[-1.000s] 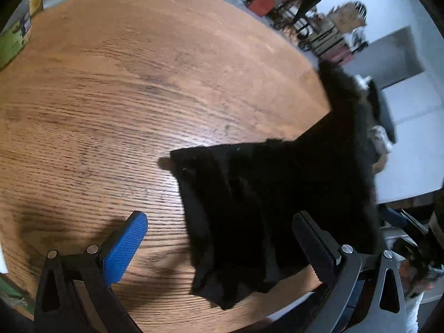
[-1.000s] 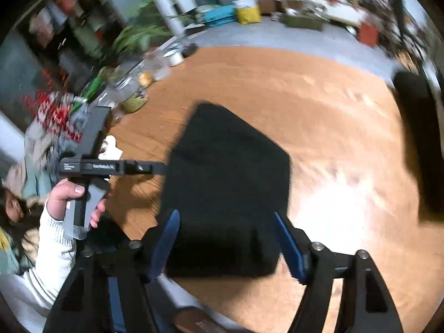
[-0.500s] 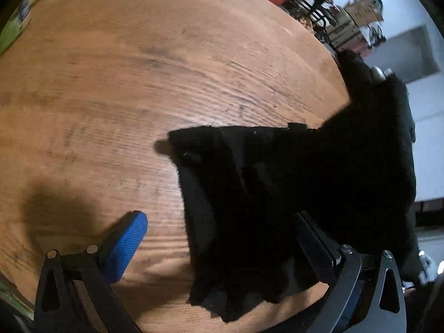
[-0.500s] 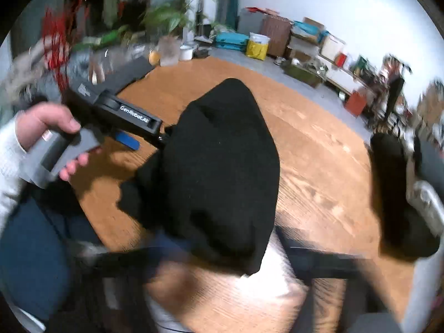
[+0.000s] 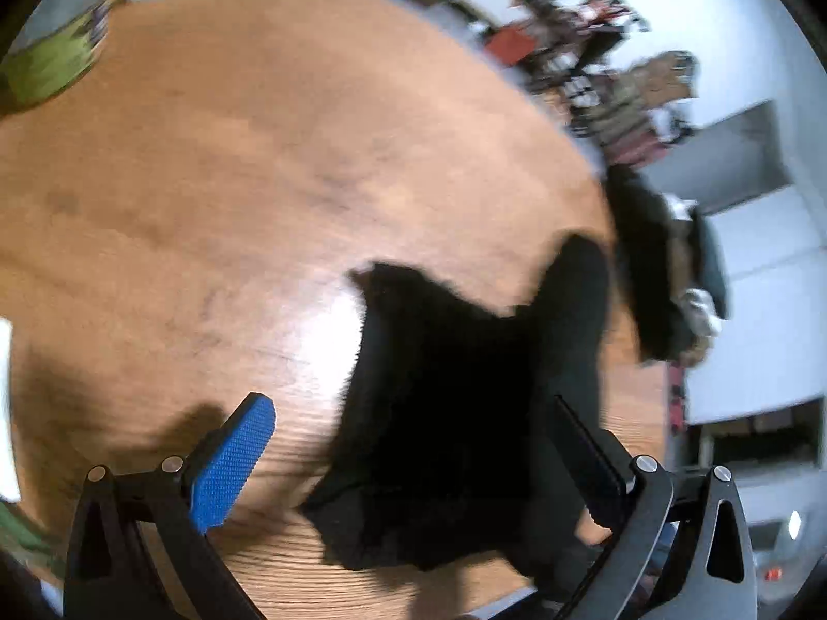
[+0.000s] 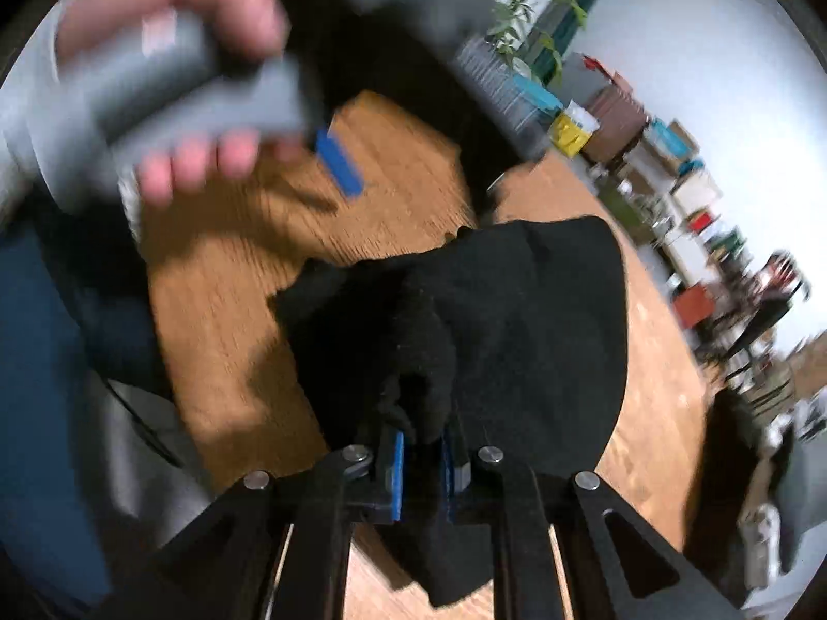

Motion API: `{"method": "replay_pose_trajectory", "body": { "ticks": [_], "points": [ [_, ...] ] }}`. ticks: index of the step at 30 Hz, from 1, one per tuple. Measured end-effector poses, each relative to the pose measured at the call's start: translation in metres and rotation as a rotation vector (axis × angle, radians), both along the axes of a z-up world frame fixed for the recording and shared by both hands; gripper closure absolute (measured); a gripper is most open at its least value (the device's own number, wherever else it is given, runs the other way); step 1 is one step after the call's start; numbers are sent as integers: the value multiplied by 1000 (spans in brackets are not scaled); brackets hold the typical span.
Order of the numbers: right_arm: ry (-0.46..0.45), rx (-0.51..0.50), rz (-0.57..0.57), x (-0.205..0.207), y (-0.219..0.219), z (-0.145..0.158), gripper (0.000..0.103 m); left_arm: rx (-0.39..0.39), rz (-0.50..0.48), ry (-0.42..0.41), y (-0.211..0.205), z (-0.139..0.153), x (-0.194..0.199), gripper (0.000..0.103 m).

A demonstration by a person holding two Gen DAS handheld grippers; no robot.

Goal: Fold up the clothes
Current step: 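Fold the lifted garment over its body with the right gripper toward the left gripper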

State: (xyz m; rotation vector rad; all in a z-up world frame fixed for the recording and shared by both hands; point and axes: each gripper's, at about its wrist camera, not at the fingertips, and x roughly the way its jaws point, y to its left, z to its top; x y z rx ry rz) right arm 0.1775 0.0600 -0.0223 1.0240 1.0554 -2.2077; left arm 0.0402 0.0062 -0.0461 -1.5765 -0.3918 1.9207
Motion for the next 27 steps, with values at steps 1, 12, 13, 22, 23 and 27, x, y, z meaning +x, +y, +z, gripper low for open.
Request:
{"method": "replay_pose_trajectory", "body": {
  "ticks": [1,12,13,22,23,27],
  "points": [
    [12,18,6,1,-1,-5,91,11,-22,-2,5,4,0,0],
    [231,373,242,29,2,-41,92,-181,-242,25,98,17,-30,0],
    [262,431,282,30,9,-48,92,-184,-264,12,106,16,-30,0],
    [551,854,721,7,153,-86,89,-172,-332,-106,139,-13,-18,0],
    [560,819,727,11,158,-82,83,-177,-333,-114,142,-16,-20,0],
    [287,527,482,8,158,-40,31,-187,-322,-123,135,-8,-24,0]
  ]
}}
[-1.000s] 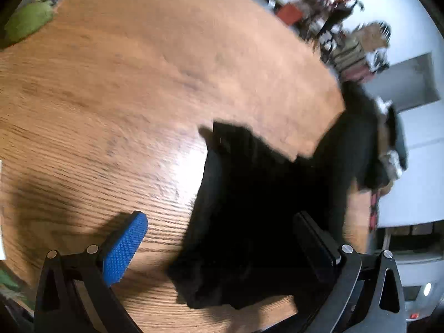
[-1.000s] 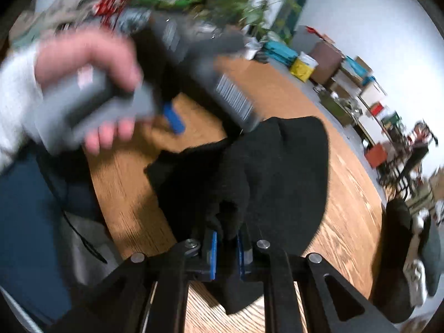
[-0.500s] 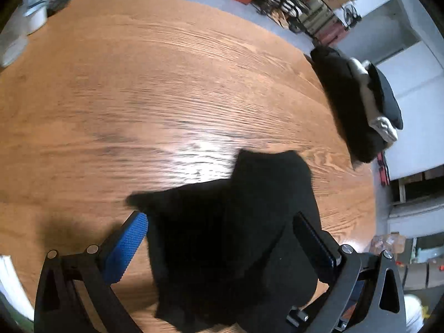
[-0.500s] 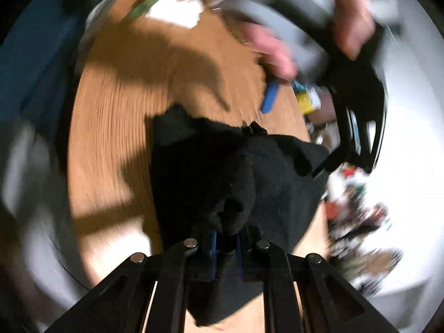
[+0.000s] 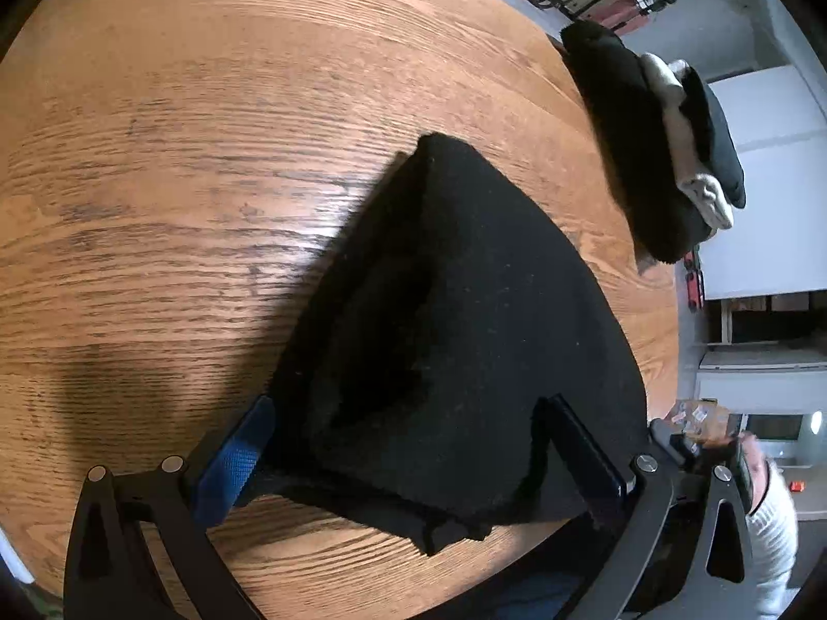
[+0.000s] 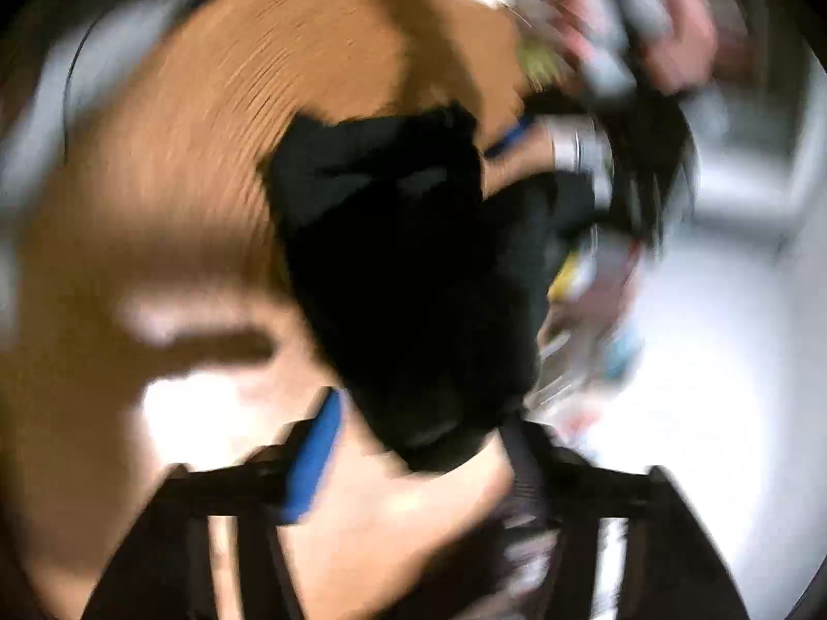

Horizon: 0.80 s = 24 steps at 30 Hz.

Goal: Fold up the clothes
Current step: 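Fold the lifted garment over its body with the right gripper toward the left gripper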

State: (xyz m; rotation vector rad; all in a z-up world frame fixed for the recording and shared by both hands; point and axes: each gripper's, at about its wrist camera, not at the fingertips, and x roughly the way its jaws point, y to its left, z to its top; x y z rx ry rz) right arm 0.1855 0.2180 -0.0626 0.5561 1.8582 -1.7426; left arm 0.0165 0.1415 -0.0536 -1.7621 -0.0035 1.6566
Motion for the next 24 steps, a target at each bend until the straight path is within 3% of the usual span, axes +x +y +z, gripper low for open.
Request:
{"method": "replay_pose_trajectory", "body": {
  "ticks": [1,2,5,7,9,11,14,18,19,21,23,24],
  "points": [
    [-88,-88,-98,-4,0,14,27,-13,-7,19,2,3,-2,0],
    [-244,-225,-240,-14,6,33,25,-26,-13,37,4,7,-5,0],
    [-691,-714,-696,-56,47,72,13,-54,-5,72,0,18,-24,0],
    [-927,-1052,-989,-78,83,75,11,-63,-25,56,5,20,-35,0],
    [-1153,-1338,-1250,-86,112,58,14,-86,-55,29,14,14,-42,0],
    [-1284,-1562,-1415,-93,130,36,18,-127,-83,20,22,5,-45,0],
    [-1410,-1784,-1460,-100,132,17,21,-134,-93,10,26,-3,-45,0],
    [-1440,-1895,-1558,-107,128,8,21,-86,-87,-42,28,-12,-51,0],
    [-1425,-1874,-1593,-112,124,4,22,-79,-82,-61,30,-16,-54,0],
    [-1434,-1844,-1614,-124,116,-2,36,-37,-78,-126,32,-22,-57,3],
    [-1372,-1770,-1573,-132,107,6,70,17,-83,-197,35,-27,-58,43],
    [-1341,-1733,-1552,-136,103,10,75,40,-96,-200,35,-23,-56,64]
  ]
}}
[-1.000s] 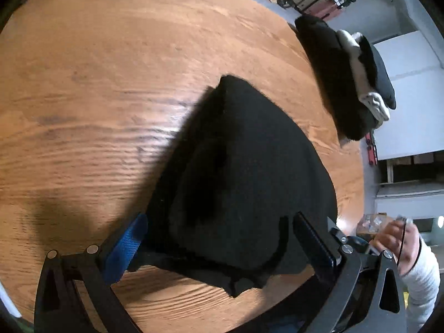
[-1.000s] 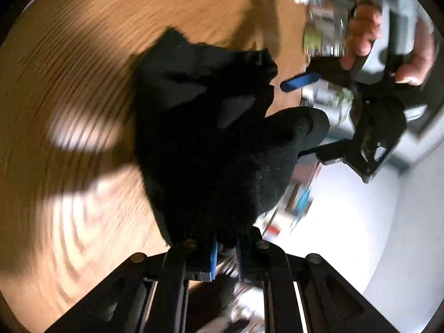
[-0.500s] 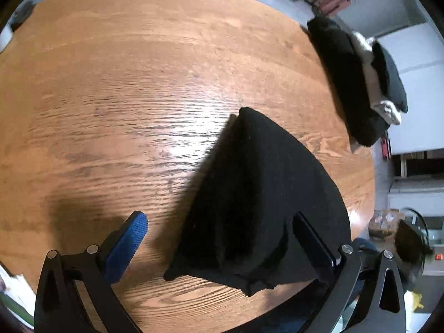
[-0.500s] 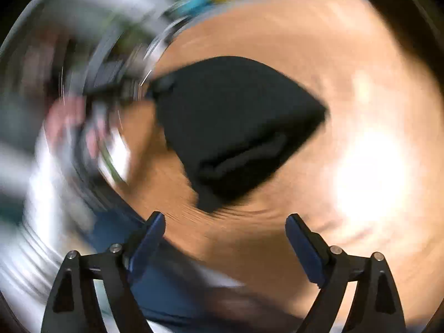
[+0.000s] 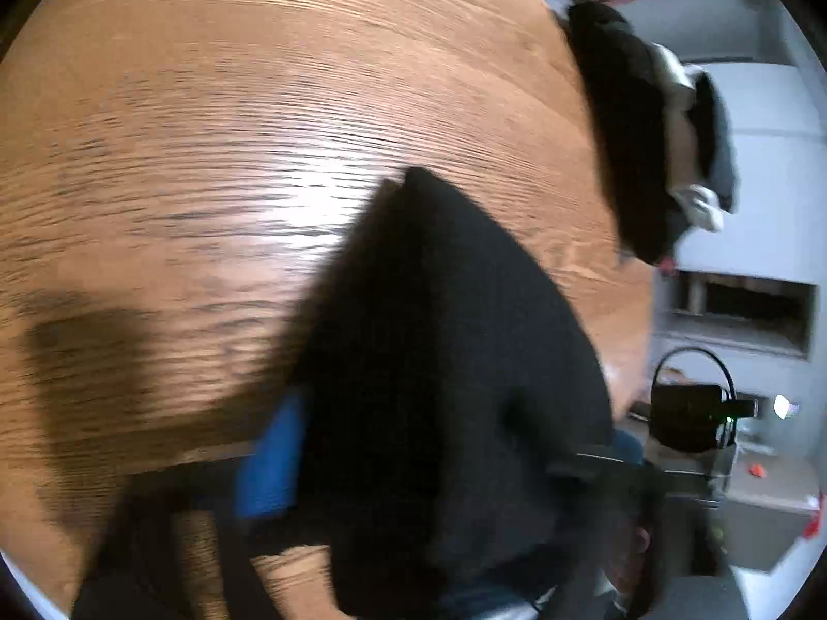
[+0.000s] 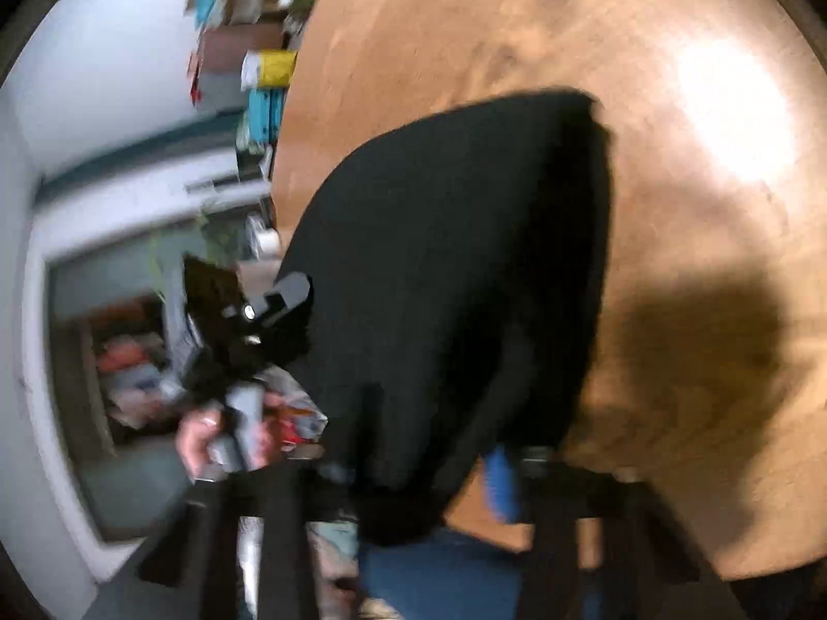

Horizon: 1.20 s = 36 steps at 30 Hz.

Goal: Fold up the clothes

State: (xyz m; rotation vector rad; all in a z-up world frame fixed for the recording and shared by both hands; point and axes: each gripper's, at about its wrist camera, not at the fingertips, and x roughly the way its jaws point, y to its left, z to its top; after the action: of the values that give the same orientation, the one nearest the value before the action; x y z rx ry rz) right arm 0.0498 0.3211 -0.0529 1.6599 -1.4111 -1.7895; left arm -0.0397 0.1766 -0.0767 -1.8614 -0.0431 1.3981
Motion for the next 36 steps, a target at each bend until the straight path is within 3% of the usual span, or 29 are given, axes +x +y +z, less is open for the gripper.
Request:
{"method": "replay_pose_trajectory", "body": {
  "ticks": [1,3,8,10,14,18,22,27,30,31,35,36],
  "points": [
    [21,39,27,-4,-4,4,85,9,-17,36,-2,10,3,77],
    [109,145,104,-7,-9,28,89,13,-62,89,-7,26,15,83],
    [384,406,413,3,-32,83,90,3,-161,202,-19,46,56,86],
    [487,502,538,9,-42,102,90,18,-177,212,-30,44,75,86],
    [675,647,779,46,-65,94,90,40,-176,210,-61,27,99,86],
    [780,659,930,85,-86,64,90,44,-148,148,-89,-2,116,85],
    [714,620,939,85,-82,32,91,15,-137,115,-92,-24,134,79],
    [648,588,938,79,-78,33,90,9,-115,146,-91,-27,139,77],
    [529,552,863,71,-75,32,88,24,-48,109,-98,-28,133,74],
    [484,538,828,68,-73,31,88,17,-34,120,-101,-23,131,64],
    [543,648,806,85,-83,39,88,-39,-20,258,-105,23,136,49],
    [556,664,799,87,-84,40,88,-28,-18,288,-101,34,139,34]
  ]
}}
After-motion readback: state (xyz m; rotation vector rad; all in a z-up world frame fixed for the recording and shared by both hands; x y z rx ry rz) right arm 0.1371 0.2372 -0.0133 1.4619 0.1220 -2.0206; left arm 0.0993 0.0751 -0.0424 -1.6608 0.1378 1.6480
